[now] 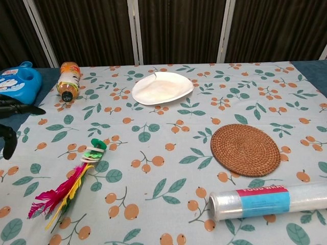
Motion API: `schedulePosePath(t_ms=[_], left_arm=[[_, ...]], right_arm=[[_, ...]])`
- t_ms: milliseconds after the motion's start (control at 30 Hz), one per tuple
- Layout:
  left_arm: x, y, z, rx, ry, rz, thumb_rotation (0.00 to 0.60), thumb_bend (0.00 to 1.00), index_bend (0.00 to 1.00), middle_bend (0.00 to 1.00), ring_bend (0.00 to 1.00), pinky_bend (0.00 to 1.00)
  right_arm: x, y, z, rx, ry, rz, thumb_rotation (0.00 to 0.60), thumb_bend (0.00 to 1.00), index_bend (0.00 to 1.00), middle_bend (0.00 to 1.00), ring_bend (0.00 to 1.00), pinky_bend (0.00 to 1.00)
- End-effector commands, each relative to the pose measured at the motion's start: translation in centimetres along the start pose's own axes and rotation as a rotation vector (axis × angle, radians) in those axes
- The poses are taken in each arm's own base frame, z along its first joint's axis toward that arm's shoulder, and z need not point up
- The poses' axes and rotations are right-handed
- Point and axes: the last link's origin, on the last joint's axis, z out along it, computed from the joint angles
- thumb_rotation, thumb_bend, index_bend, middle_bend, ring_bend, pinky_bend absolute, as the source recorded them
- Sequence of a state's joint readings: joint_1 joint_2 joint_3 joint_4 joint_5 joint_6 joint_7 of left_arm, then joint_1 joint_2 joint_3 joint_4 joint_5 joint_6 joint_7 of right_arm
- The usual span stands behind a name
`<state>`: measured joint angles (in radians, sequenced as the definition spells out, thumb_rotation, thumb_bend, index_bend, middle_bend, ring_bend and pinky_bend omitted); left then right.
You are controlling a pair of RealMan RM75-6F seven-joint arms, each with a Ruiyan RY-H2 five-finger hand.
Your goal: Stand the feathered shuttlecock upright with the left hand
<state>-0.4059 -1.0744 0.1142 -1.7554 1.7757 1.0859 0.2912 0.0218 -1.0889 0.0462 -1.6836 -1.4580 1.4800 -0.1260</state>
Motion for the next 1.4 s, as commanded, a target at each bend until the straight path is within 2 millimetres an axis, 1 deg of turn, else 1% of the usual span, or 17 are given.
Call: schedulePosePath(t_ms=[33, 167, 333, 467, 533, 633, 867, 1033, 1400], left_arm=[[-0.5, 0.9, 0.6, -0.049, -0.021, 0.022, 0.600, 0.19, 0.48, 0.00, 0.00, 0.00], [-1.2, 1.7, 1.1, -0.088, -0.044, 0.050, 0.600, 0.19, 0.49, 0.00, 0.00, 0.00], [-1.7, 1.7, 1.7, -0.114, -0.046, 0.130, 0.600, 0.21, 0.51, 0.00, 0.00, 0.00], [-2.1, 2.1, 2.5, -0.115, -0.031, 0.125, 0.600, 0.27, 0.52, 0.00, 0.00, 0.00], [-2.2, 2.4, 2.8, -0.123, -0.029, 0.124, 0.600, 0.29, 0.52, 0.00, 0.00, 0.00], [-2.5, 3.0, 3.2, -0.140, -0.030, 0.135, 0.600, 0.30, 0.52, 0.00, 0.00, 0.00], [-3.3, 3.4, 4.1, -0.143, -0.056, 0.137, 0.600, 0.30, 0.53, 0.00, 0.00, 0.00], [-3.6, 3.7, 4.4, -0.145, -0.070, 0.134, 0.600, 0.31, 0.55, 0.00, 0.00, 0.00], [-4.3, 4.5, 5.1, -0.148, -0.079, 0.121, 0.600, 0.32, 0.56, 0.00, 0.00, 0.00]], right_arm=[[0.0, 0.0, 0.0, -0.001, 0.001, 0.000, 0.600, 0.12, 0.00, 0.00, 0.00, 0.00], [0.0, 0.1, 0.0, -0.001, 0.002, -0.002, 0.600, 0.12, 0.00, 0.00, 0.00, 0.00], [0.0, 0.1, 0.0, -0.001, 0.005, -0.003, 0.600, 0.12, 0.00, 0.00, 0.00, 0.00], [0.1, 0.1, 0.0, 0.003, 0.007, -0.006, 0.600, 0.12, 0.00, 0.00, 0.00, 0.00], [0.1, 0.0, -0.1, 0.005, 0.009, -0.007, 0.600, 0.12, 0.00, 0.00, 0.00, 0.00], [0.1, 0.1, -0.1, 0.003, 0.007, -0.007, 0.600, 0.12, 0.00, 0.00, 0.00, 0.00], [0.1, 0.1, -0.1, 0.001, 0.007, -0.007, 0.600, 0.13, 0.00, 0.00, 0.00, 0.00], [0.1, 0.2, -0.1, 0.000, 0.008, -0.006, 0.600, 0.12, 0.00, 0.00, 0.00, 0.00], [0.1, 0.2, -0.1, -0.003, 0.007, -0.006, 0.600, 0.12, 0.00, 0.00, 0.00, 0.00]])
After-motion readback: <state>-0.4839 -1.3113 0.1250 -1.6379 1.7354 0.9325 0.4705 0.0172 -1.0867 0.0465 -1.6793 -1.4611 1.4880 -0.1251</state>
